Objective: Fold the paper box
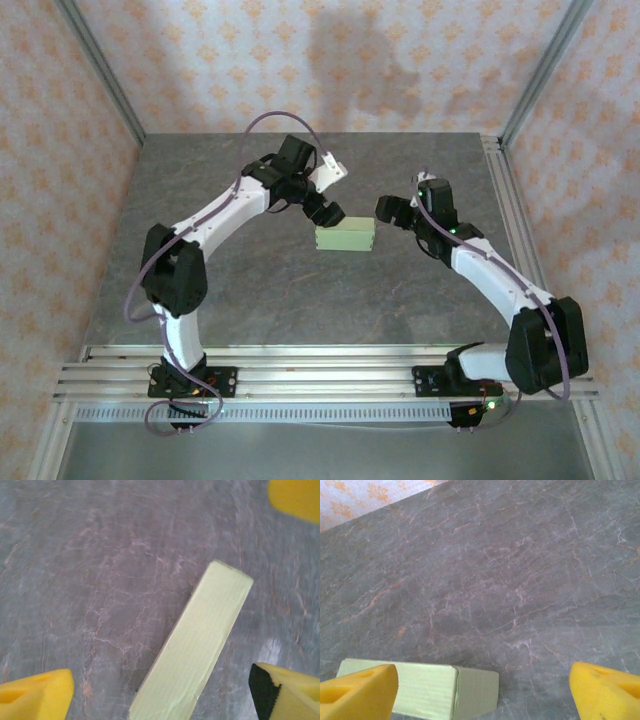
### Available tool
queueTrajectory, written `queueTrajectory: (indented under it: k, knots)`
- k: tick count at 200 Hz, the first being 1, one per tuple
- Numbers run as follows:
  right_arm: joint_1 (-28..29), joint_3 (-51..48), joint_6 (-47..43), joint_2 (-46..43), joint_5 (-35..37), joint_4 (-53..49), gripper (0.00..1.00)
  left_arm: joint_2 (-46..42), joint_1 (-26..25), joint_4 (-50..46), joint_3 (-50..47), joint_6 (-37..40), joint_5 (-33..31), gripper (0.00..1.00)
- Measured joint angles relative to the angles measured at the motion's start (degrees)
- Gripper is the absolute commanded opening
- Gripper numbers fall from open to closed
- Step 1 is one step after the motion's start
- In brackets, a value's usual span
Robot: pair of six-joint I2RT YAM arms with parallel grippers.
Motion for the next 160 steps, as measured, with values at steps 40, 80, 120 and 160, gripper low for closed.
queueTrajectory:
  k: [40, 80, 120, 160]
  knots:
    - [0.0, -3.2, 0.0, -2.3, 0.0, -1.1, 0.88, 6.8, -1.2, -7.1, 4.2, 13.5, 0.2, 0.78]
    - [0.0, -4.0, 0.0, -2.6, 0.0, -1.2, 0.88, 8.3, -2.5, -10.0, 4.3, 21.6, -1.7, 0.63]
    - [0.0, -4.0, -0.1, -2.6, 0.2, -1.1, 0.86, 8.2, -3.8, -9.5, 3.6, 26.7, -6.3, 0.44]
    - [-0.2, -4.0, -0.2, -2.6, 0.4, -1.2, 0.86, 5.0, -4.9, -4.8, -1.4, 29.5, -10.3, 0.39]
